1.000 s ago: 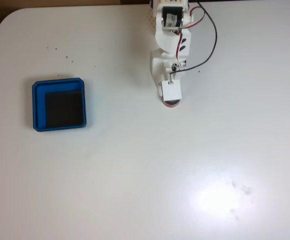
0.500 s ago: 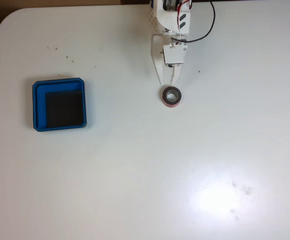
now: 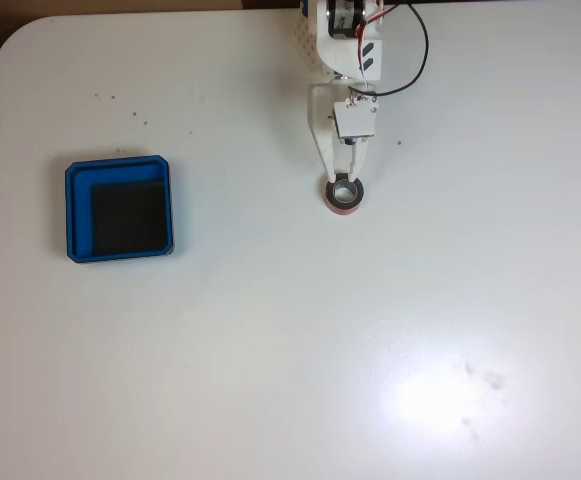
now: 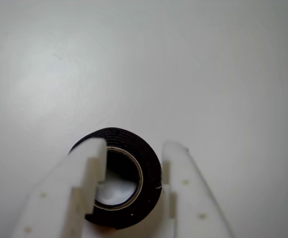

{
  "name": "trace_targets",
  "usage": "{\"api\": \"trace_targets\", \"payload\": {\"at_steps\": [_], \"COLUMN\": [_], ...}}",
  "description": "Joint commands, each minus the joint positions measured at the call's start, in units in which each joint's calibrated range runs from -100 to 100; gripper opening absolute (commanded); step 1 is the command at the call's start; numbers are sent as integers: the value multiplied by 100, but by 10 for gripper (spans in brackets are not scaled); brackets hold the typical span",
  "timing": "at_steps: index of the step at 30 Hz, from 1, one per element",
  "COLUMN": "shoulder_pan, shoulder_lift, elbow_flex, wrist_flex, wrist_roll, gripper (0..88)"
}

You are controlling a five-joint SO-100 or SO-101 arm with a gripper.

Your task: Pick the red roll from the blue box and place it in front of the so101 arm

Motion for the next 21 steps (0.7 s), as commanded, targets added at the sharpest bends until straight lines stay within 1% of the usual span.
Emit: {"api": "trace_targets", "payload": {"at_steps": [1,21], "shoulder_pan": [-34,-44], "shoulder_lift": [-52,-35], "elbow_flex": [197,197], "wrist_flex": [-484,-550], "wrist_roll": [-12,40], "gripper": [104,104]}}
